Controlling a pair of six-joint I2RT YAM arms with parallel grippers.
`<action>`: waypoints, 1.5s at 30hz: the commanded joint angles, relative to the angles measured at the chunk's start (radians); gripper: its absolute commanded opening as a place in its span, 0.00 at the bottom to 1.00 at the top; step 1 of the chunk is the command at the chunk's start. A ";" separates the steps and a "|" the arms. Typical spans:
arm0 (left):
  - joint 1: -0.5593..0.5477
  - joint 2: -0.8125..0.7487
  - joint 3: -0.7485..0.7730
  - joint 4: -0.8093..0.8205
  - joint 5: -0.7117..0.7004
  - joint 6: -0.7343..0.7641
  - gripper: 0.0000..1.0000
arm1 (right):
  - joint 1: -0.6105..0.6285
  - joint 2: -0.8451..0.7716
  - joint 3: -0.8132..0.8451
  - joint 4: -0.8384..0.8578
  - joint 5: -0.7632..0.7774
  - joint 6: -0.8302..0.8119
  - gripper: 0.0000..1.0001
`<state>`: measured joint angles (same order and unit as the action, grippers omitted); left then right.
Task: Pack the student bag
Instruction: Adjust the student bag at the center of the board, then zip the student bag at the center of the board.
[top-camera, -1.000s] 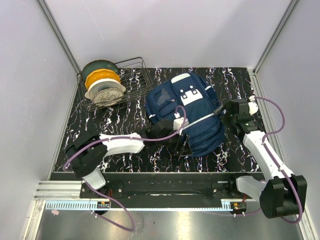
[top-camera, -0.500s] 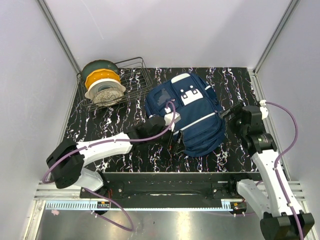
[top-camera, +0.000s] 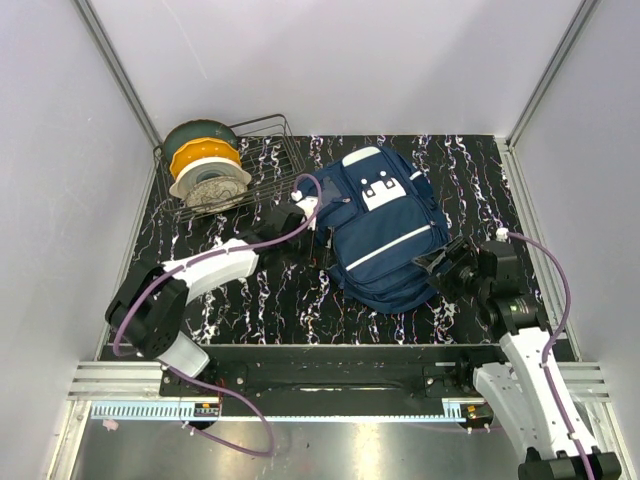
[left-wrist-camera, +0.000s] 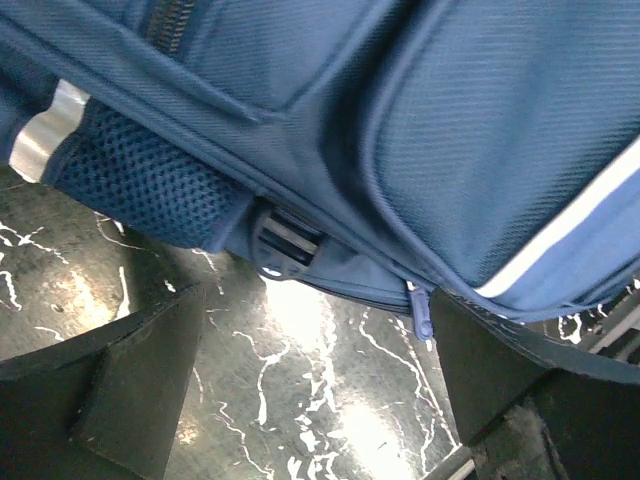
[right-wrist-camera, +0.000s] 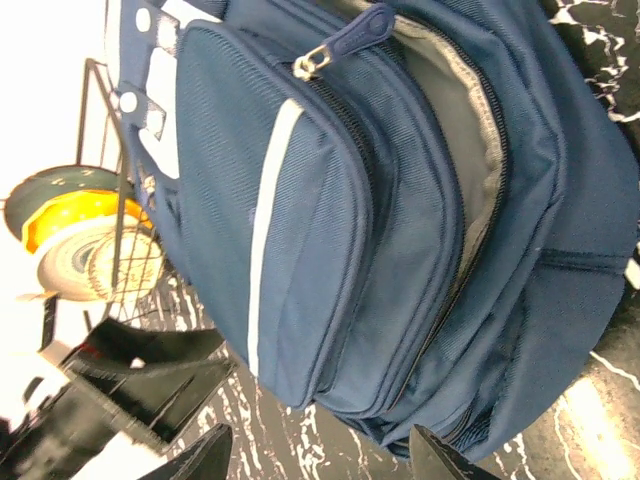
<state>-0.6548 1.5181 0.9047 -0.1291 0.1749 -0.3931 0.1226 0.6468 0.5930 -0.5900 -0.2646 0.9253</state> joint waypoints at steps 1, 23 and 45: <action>0.046 0.050 0.065 0.022 0.004 -0.013 0.97 | 0.006 -0.058 0.019 0.004 -0.062 0.021 0.73; 0.101 0.218 0.091 0.332 0.092 -0.220 0.71 | 0.011 -0.101 -0.005 0.032 -0.120 0.047 0.57; 0.100 0.179 0.146 0.321 0.106 -0.314 0.00 | 0.587 0.157 0.085 0.042 0.352 0.165 0.55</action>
<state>-0.5541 1.7561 0.9924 0.1505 0.2554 -0.6918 0.5766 0.7525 0.6083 -0.6048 -0.1040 1.0054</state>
